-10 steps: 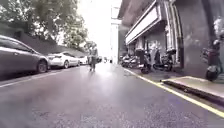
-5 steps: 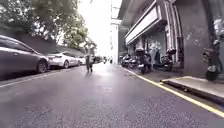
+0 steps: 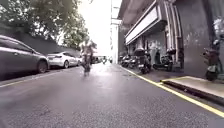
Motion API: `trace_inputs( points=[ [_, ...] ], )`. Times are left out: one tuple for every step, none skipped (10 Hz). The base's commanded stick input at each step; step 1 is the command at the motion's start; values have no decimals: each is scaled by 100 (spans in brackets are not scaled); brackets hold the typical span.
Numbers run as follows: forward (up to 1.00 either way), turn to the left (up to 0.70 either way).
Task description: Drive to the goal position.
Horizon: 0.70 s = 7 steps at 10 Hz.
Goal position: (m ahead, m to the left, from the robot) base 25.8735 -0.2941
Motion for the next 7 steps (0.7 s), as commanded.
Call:
trace_inputs(
  points=[
    [3,2],
    [3,2],
    [3,2],
    [4,2],
    [33,3],
    [45,4],
    [47,4]
  ],
)
